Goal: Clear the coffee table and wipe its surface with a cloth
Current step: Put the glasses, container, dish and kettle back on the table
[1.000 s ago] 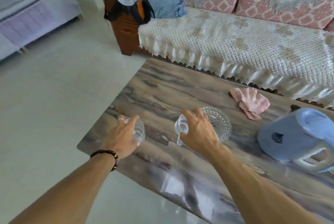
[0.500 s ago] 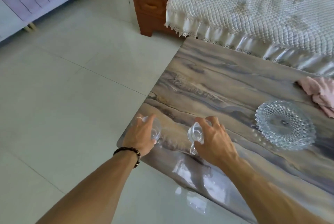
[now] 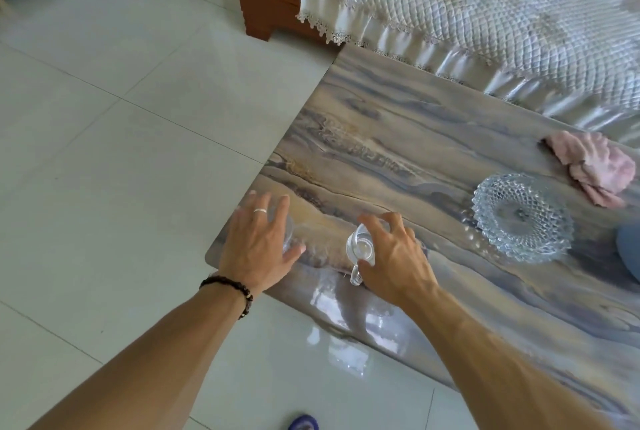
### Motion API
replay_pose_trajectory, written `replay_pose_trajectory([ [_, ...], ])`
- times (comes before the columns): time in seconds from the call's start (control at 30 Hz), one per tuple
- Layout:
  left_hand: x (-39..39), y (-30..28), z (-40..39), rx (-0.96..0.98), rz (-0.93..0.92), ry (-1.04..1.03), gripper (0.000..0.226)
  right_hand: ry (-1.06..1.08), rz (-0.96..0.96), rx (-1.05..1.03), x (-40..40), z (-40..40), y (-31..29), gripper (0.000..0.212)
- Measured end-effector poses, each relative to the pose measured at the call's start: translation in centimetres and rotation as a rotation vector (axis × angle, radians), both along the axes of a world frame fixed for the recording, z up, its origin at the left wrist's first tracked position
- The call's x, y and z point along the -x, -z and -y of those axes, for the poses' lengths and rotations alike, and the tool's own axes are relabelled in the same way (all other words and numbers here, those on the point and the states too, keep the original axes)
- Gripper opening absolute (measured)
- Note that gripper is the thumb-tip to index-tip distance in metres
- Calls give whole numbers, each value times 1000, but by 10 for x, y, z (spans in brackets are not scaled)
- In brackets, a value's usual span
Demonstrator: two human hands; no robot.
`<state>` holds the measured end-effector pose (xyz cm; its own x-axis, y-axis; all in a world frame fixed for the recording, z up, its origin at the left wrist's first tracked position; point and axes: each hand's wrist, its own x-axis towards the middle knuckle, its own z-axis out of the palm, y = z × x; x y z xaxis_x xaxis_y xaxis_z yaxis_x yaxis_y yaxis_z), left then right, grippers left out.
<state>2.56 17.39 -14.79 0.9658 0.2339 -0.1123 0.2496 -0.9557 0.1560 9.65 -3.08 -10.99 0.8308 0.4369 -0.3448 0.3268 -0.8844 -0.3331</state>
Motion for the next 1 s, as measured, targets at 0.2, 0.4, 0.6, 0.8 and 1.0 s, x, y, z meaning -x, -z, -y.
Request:
replay_pose_trajectory([
  [0.2,2,-4,45,-12,129,206,54,119,-56,104,16,66,3,72],
  [0.4,3,2,81,-37,67,311,46,204,-77,120,30,102,9,66],
  [0.6,10,4,92,-25,53,353,40,168,-58,69,30,96,16,72],
  [0.8,17,1,89,-20,-8,354,49,77,-93,77,29,104,21,79],
  [1.0,16,-39,115,-34,-1,377,53,96,-4,32,27,139,-17,80],
])
